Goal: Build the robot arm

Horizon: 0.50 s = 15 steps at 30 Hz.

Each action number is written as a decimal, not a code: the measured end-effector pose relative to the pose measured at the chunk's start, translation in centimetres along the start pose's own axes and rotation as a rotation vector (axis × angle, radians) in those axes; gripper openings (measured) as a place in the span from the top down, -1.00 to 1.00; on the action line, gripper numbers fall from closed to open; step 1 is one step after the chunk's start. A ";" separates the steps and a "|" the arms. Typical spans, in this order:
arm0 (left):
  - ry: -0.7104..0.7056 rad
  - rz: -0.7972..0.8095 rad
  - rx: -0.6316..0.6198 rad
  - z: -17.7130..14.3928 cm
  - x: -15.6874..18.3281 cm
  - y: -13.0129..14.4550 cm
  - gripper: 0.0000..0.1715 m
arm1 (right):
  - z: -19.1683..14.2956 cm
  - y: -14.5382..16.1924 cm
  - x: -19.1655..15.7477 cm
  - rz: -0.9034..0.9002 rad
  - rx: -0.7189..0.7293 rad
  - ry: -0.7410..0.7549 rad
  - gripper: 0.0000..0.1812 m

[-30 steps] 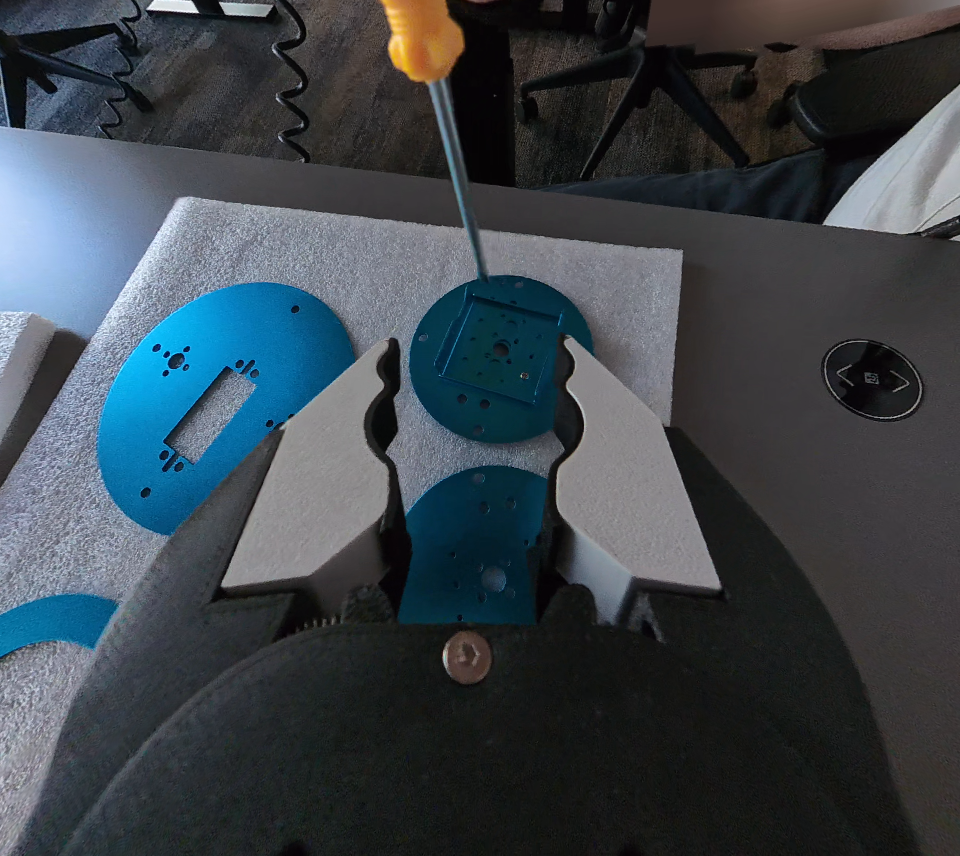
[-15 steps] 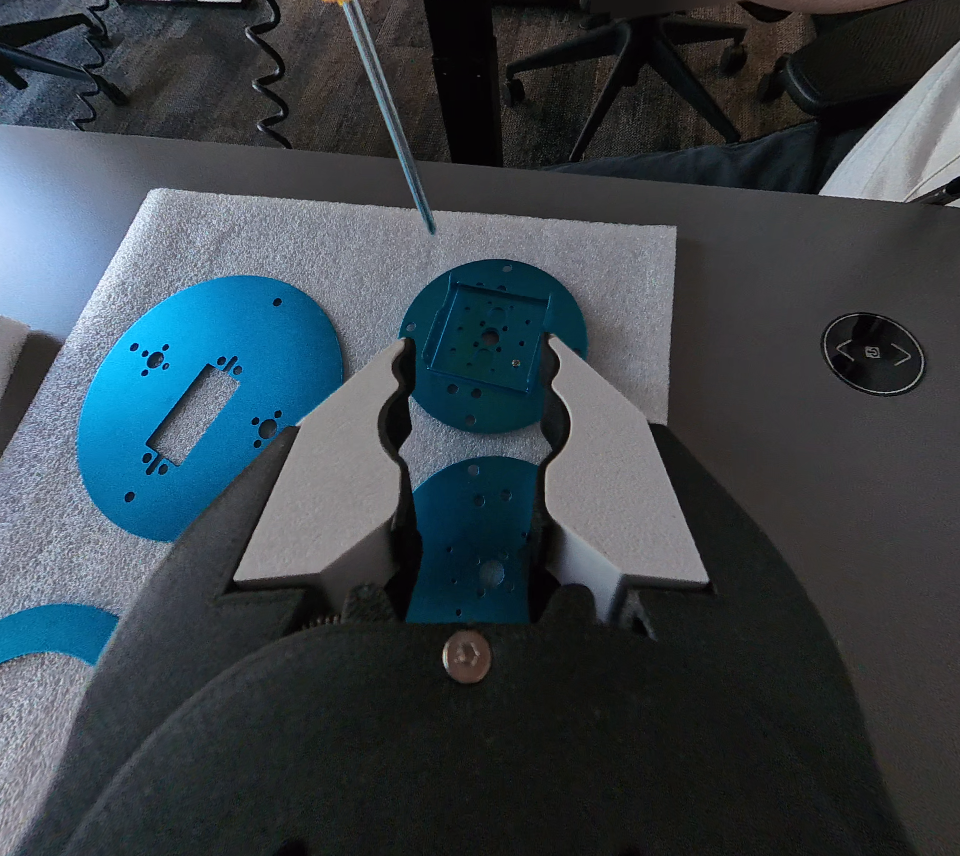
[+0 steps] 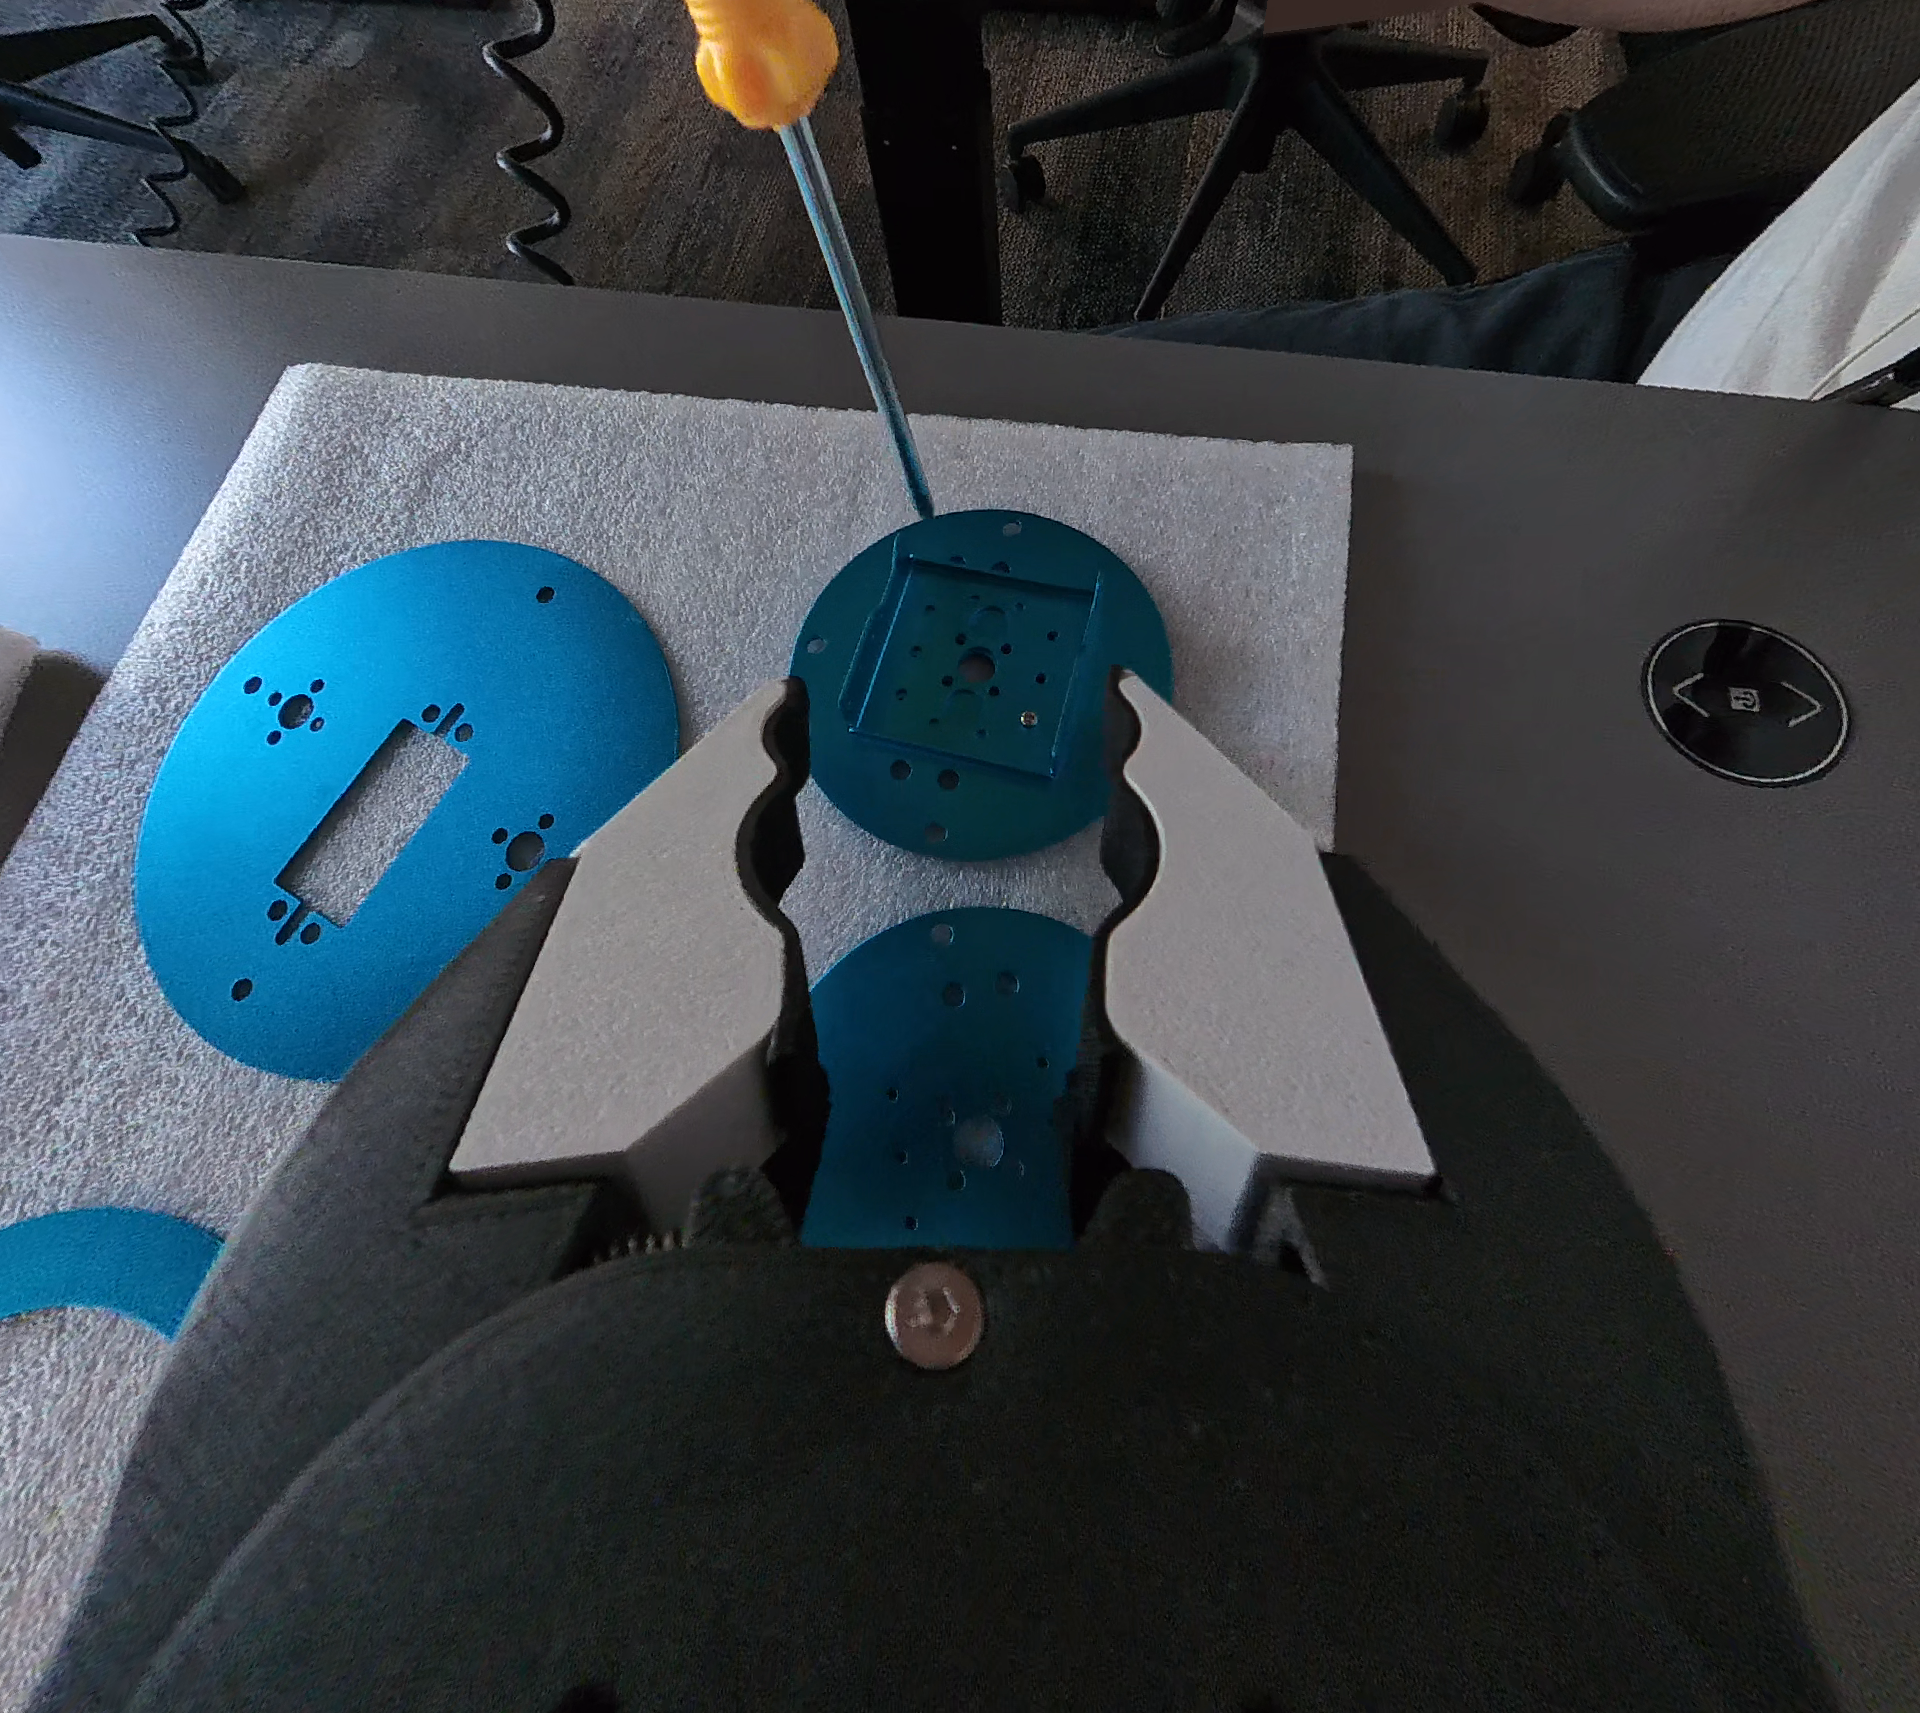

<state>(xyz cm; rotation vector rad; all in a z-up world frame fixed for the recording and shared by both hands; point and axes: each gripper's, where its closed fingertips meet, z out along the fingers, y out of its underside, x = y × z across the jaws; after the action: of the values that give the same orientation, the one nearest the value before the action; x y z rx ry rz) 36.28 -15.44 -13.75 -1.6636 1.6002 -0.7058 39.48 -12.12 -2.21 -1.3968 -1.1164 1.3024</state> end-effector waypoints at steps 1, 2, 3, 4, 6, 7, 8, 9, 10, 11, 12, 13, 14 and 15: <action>0.000 0.000 0.001 0.0 0.0 0.0 0.36 | 0.1 0.1 0.0 -0.001 -0.003 -0.001 0.83; 0.001 -0.002 0.003 0.0 0.0 -0.1 0.37 | 0.2 0.2 0.0 -0.004 -0.013 -0.002 0.83; 0.002 -0.003 0.007 0.0 0.0 -0.1 0.37 | 0.3 0.4 0.0 -0.009 -0.021 0.000 0.83; 0.003 -0.005 0.009 0.0 0.0 -0.1 0.37 | 0.4 0.5 0.1 -0.013 -0.030 0.002 0.83; 0.006 -0.009 0.010 0.0 -0.1 -0.1 0.38 | 0.5 0.6 0.1 -0.019 -0.031 0.000 0.82; 0.007 -0.008 0.010 0.0 0.0 -0.1 0.38 | 0.5 0.6 0.1 -0.017 -0.030 -0.001 0.82; 0.006 -0.008 0.008 0.0 0.0 -0.1 0.38 | 0.6 0.6 0.2 -0.014 -0.028 -0.002 0.82; 0.005 -0.008 0.007 0.0 -0.1 -0.1 0.38 | 0.6 0.6 0.2 -0.013 -0.024 -0.002 0.82; 0.006 -0.007 0.007 0.0 -0.1 -0.1 0.39 | 0.6 0.6 0.2 -0.012 -0.021 -0.003 0.82; 0.006 -0.007 0.006 0.0 -0.1 -0.1 0.39 | 0.7 0.6 0.2 -0.009 -0.023 -0.006 0.82; 0.006 -0.007 0.006 0.0 -0.1 -0.1 0.40 | 0.7 0.6 0.2 -0.010 -0.023 -0.006 0.82; 0.007 -0.008 0.006 0.0 -0.1 -0.1 0.40 | 0.8 0.7 0.3 -0.011 -0.023 -0.004 0.82; 0.007 -0.008 0.006 0.0 0.0 -0.1 0.40 | 0.8 0.7 0.2 -0.010 -0.026 -0.006 0.82; 0.006 -0.008 0.006 0.0 -0.1 -0.1 0.41 | 0.8 0.7 0.2 -0.009 -0.028 -0.008 0.82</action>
<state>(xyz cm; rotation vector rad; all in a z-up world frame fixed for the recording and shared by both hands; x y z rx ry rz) 36.33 -15.37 -13.72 -1.6658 1.5956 -0.7195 38.70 -12.02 -3.00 -1.4067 -1.1487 1.2918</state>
